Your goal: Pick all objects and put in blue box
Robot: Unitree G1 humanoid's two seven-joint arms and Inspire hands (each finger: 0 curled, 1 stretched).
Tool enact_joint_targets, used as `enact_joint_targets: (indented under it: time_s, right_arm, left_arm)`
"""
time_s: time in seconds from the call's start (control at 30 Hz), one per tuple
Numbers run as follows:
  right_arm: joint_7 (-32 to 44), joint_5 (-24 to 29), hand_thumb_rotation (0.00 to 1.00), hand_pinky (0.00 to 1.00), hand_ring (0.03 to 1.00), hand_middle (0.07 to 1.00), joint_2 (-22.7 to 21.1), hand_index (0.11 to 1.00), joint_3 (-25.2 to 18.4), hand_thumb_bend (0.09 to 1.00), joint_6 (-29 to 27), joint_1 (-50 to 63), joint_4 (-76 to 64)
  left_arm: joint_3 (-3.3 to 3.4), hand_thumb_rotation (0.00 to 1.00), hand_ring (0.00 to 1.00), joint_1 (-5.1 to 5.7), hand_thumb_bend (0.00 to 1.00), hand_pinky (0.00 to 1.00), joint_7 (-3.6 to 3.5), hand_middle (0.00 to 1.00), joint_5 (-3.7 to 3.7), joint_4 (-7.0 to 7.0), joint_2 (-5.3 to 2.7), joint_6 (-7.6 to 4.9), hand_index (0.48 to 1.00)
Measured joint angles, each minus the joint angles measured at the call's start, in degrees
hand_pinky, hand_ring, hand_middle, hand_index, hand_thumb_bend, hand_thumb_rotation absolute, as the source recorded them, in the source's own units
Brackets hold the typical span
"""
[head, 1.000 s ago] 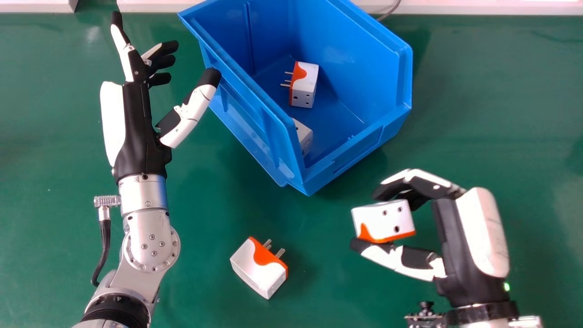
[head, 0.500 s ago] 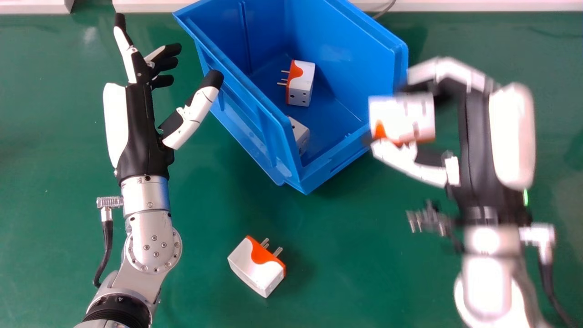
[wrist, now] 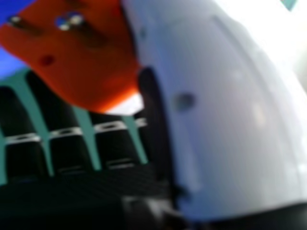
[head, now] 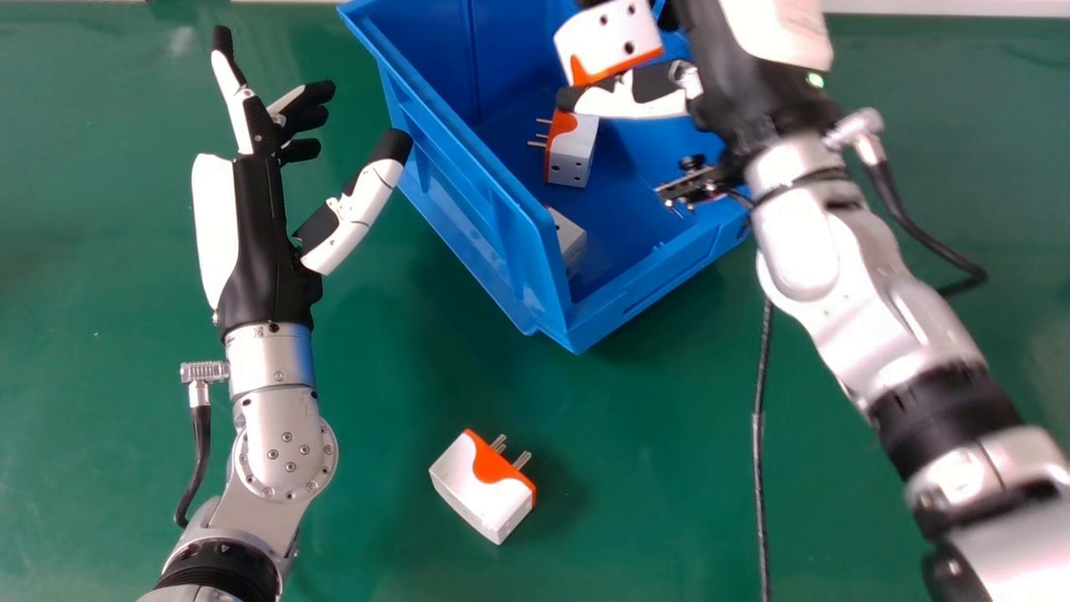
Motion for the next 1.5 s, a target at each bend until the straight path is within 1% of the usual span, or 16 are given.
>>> enact_joint_targets:
  time_s: [0.1,0.27,0.5,0.53,0.57,0.6,0.63,0.67,0.73,0.8,0.87,0.93,1.0,1.1,1.3,1.5]
  right_arm:
    - [-0.89,-1.62,0.00,0.37,0.451,0.517,0.27,0.484,2.59,0.501,0.52,-3.64,5.77]
    - [-2.38,-1.97,0.00,0.37,0.450,0.511,0.25,0.491,5.02,0.501,0.53,-6.15,10.97]
    - [-2.39,-1.23,0.00,0.37,0.453,0.512,0.20,0.494,5.40,0.500,0.53,-6.65,11.87]
    - [-2.40,-1.21,0.00,0.35,0.455,0.526,0.18,0.507,5.40,0.497,0.51,-6.69,11.86]
    - [-2.40,-1.22,0.00,0.43,0.580,0.683,0.16,0.645,5.44,0.623,0.54,-6.69,11.86]
    - [-2.39,-1.27,0.02,0.56,0.764,0.838,0.15,0.813,5.57,0.760,0.68,-6.69,11.86]
    - [-2.04,-1.44,0.08,0.71,0.879,0.917,0.12,0.904,5.94,0.866,1.45,-6.69,11.63]
    - [-1.60,-1.56,0.11,0.78,0.938,0.958,0.09,0.951,6.31,0.920,2.34,-6.70,11.46]
    - [0.62,-2.81,0.23,0.90,0.984,0.989,-0.12,0.988,7.71,0.981,5.50,-6.72,9.46]
    - [2.21,-4.43,0.33,0.96,0.996,0.998,-0.26,0.997,9.21,0.996,8.75,-6.74,7.58]
    - [1.99,-5.75,0.39,0.99,0.999,1.000,-0.43,1.000,10.04,1.000,10.35,-6.71,6.75]
    - [0.85,-5.89,0.43,1.00,1.000,1.000,-0.56,1.000,10.28,1.000,10.48,-6.68,6.51]
    - [-3.46,-6.70,0.48,1.00,1.000,1.000,-0.79,1.000,10.70,1.000,9.78,-6.49,6.45]
    - [-7.53,-7.34,0.51,1.00,1.000,1.000,-1.40,1.000,11.04,1.000,8.17,-6.48,6.28]
    - [-7.81,-7.72,0.51,1.00,1.000,1.000,-1.60,1.000,11.26,1.000,8.34,-6.48,6.27]
    - [-7.62,-7.58,0.51,1.00,1.000,1.000,-1.63,1.000,11.15,1.000,8.30,-6.28,4.57]
  left_arm:
    - [-0.02,0.60,0.77,-0.07,0.75,0.72,-0.01,0.79,-0.01,0.03,-0.01,0.00,0.814]
    - [-0.03,0.60,0.77,-0.07,0.75,0.72,0.02,0.79,-0.01,0.05,-0.02,0.01,0.814]
    - [-0.14,0.60,0.77,-0.11,0.75,0.72,0.28,0.79,0.03,0.16,-0.03,0.02,0.814]
    - [-0.14,0.60,0.77,-0.14,0.75,0.72,0.28,0.79,0.02,0.22,-0.03,0.02,0.814]
    - [-0.13,0.60,0.77,-0.14,0.75,0.72,0.28,0.79,0.01,0.26,-0.03,0.02,0.814]
    - [-0.13,0.60,0.77,-0.14,0.75,0.72,0.28,0.79,0.00,0.27,-0.03,0.02,0.814]
    - [-0.13,0.60,0.77,-0.14,0.75,0.72,0.27,0.79,-0.02,0.29,-0.04,0.02,0.814]
    - [-0.13,0.60,0.77,-0.15,0.75,0.72,0.26,0.79,-0.02,0.29,-0.06,0.02,0.814]
    - [-0.12,0.60,0.77,-0.17,0.75,0.72,0.23,0.79,-0.04,0.32,-0.09,0.03,0.814]
    - [-0.13,0.60,0.77,-0.22,0.75,0.72,0.19,0.79,-0.04,0.33,-0.15,0.03,0.814]
    - [-0.13,0.60,0.77,-0.22,0.75,0.72,0.19,0.79,-0.04,0.33,-0.16,0.02,0.814]
    - [-0.10,0.60,0.77,-0.22,0.75,0.72,0.19,0.79,-0.07,0.34,-0.16,0.03,0.814]
    - [-0.10,0.60,0.77,-0.22,0.74,0.72,0.20,0.79,-0.07,0.34,-0.16,0.03,0.814]
    - [-0.11,0.60,0.77,-0.22,0.75,0.72,0.21,0.79,-0.06,0.34,-0.17,0.03,0.815]
    - [-0.12,0.60,0.77,-0.22,0.75,0.72,0.20,0.79,-0.04,0.34,-0.17,0.03,0.815]
    - [-0.14,0.60,0.77,-0.23,0.75,0.72,0.39,0.79,0.01,0.34,-0.18,0.04,0.814]
